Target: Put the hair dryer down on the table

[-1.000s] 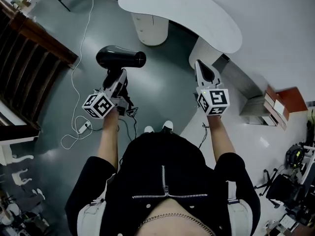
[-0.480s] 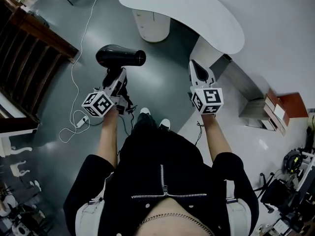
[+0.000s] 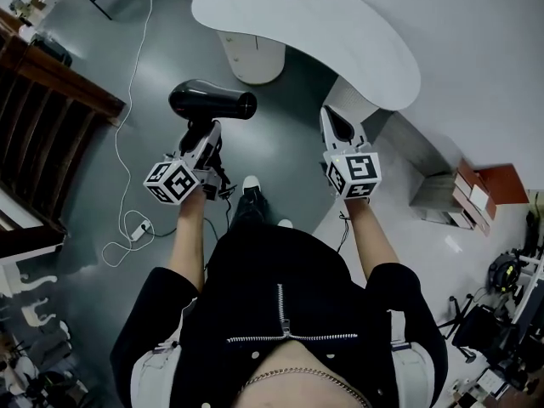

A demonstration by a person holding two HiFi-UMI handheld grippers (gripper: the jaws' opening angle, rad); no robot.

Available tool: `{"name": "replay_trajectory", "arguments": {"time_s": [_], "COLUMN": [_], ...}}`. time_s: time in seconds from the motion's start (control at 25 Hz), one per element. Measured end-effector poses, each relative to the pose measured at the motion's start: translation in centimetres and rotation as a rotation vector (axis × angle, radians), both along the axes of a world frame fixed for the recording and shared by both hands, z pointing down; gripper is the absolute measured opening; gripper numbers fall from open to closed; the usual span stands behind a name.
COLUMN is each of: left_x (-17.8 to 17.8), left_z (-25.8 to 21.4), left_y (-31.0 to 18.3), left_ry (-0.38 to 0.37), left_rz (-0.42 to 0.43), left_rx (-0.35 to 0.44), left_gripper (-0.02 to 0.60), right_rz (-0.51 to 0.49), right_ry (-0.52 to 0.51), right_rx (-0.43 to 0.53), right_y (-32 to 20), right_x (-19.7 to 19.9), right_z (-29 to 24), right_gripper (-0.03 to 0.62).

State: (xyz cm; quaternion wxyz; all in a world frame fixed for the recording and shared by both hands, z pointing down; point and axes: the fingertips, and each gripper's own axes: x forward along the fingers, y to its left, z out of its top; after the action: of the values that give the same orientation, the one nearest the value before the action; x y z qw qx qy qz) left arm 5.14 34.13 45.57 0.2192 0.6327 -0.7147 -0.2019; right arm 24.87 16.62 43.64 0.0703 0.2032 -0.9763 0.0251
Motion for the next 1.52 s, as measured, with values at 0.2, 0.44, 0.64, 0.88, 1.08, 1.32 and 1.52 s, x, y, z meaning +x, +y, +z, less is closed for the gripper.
{"name": "replay_trajectory", "arguments": {"time_s": [0.2, 0.44, 0.64, 0.88, 1.08, 1.32, 1.52], "left_x": [-4.8, -10.5, -14.1, -18.1, -19.5, -22.4, -24.8], "left_z": [-0.3, 0.2, 0.3, 0.4, 1.4, 1.7, 0.9], "left_y": [-4.6, -8.7, -10.4, -13.2, -15.9, -20.3, -25.5], "left_ry": [0.006, 0.003, 0.005, 0.019, 0.022, 0.014, 0.019], "left_rz": [0.043, 0.089, 0.111, 0.121, 0.115, 0.085, 0.049], "left_rx": [0.003, -0.013, -0.006, -0.002, -0.018, -0.023, -0.022], "left_gripper": [0.265, 0.265, 0.265, 0.265, 0.265, 0.265, 0.265], "right_rz": [0.026, 0.057, 0.084, 0.077, 0.076, 0.046, 0.004], "right_ry": [0.008, 0.016, 0.003, 0.025, 0.028, 0.016, 0.011], "right_rx": [0.003, 0.001, -0.002, 0.002, -0.001, 0.011, 0.016], "right_y": [-3.7, -7.3, -8.1, -10.2, -13.3, -19.1, -24.7], "right_x": [-4.5, -10.5, -13.9, -17.7, -19.1, -22.4, -25.5], "right_z": [-0.7, -0.5, -0.4, 0.2, 0.9, 0.9, -0.1], "right_gripper": [0.005, 0.005, 0.005, 0.006, 0.006, 0.006, 0.006]}}
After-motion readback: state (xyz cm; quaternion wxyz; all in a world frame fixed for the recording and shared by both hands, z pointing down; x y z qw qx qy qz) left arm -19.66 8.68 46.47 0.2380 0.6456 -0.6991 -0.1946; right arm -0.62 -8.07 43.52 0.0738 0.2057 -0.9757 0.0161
